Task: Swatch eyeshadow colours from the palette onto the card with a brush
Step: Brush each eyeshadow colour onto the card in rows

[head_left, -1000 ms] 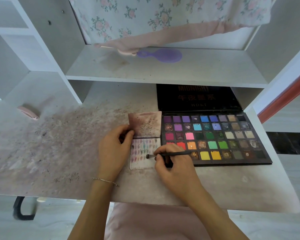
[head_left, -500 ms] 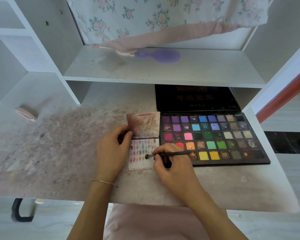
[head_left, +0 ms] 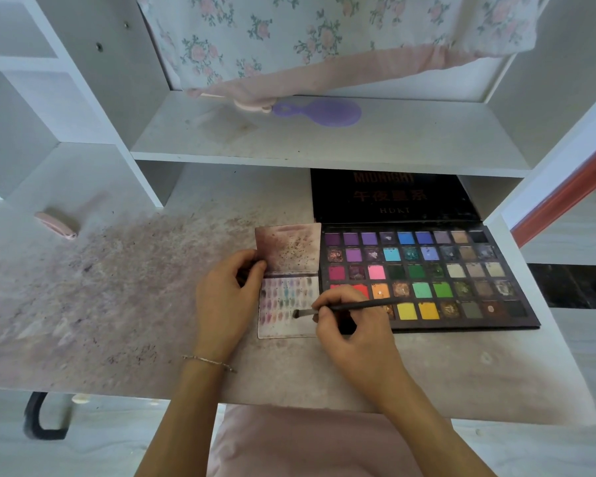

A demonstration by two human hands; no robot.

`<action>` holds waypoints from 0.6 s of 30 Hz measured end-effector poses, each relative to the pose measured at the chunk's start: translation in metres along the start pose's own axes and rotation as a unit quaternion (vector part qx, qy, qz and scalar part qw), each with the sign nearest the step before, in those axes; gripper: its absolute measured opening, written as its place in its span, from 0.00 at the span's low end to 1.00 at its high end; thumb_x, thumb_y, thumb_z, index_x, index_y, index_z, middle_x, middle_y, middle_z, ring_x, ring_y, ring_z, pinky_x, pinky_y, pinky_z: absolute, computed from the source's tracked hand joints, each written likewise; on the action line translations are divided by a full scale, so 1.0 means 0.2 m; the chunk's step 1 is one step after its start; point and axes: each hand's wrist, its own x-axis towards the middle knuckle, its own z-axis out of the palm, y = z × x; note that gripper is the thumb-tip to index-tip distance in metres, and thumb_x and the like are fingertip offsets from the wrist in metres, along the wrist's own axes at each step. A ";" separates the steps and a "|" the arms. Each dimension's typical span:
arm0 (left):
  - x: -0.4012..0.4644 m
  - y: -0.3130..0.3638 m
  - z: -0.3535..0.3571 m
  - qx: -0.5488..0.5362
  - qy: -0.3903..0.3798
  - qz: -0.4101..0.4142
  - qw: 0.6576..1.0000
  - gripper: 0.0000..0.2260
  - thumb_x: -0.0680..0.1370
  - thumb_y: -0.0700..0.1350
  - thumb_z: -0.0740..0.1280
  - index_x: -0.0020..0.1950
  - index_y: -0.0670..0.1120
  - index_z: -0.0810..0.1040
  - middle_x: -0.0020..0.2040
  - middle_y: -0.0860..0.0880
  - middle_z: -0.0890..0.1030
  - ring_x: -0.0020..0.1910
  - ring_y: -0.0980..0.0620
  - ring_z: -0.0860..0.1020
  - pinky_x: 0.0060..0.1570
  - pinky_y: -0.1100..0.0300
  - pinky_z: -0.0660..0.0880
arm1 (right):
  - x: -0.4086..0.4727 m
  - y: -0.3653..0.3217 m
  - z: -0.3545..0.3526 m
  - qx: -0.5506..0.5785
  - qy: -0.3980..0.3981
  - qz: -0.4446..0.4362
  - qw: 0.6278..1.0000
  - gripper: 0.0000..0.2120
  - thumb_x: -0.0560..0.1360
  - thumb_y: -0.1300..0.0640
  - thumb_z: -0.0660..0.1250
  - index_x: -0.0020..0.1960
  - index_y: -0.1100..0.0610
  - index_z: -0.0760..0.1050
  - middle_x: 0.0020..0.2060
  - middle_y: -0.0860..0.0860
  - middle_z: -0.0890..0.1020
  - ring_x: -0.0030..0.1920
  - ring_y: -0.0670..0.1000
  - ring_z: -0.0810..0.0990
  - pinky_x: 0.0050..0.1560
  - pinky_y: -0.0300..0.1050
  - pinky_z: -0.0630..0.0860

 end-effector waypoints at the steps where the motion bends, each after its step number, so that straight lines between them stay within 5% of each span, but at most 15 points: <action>1: 0.00 0.00 0.00 -0.002 0.000 -0.001 1.000 0.07 0.76 0.43 0.65 0.51 0.46 0.80 0.41 0.56 0.78 0.39 0.59 0.75 0.39 0.70 0.68 | 0.00 0.00 0.00 0.024 0.020 0.000 1.000 0.08 0.69 0.57 0.62 0.39 0.43 0.71 0.36 0.44 0.77 0.39 0.45 0.76 0.39 0.38 0.75; 6: 0.00 0.00 0.00 -0.012 -0.001 -0.008 1.000 0.07 0.76 0.43 0.65 0.52 0.46 0.80 0.42 0.54 0.80 0.40 0.56 0.77 0.40 0.67 0.70 | 0.00 0.01 -0.02 0.067 0.122 -0.010 0.990 0.12 0.71 0.60 0.61 0.45 0.43 0.72 0.40 0.43 0.78 0.43 0.40 0.77 0.40 0.28 0.72; 18: 0.01 0.01 0.02 -0.009 0.008 -0.029 1.000 0.09 0.76 0.44 0.64 0.53 0.46 0.80 0.41 0.56 0.78 0.38 0.61 0.74 0.37 0.70 0.66 | -0.07 0.10 -0.26 0.034 0.195 0.014 0.980 0.17 0.74 0.68 0.63 0.44 0.44 0.72 0.41 0.43 0.78 0.42 0.41 0.77 0.40 0.31 0.75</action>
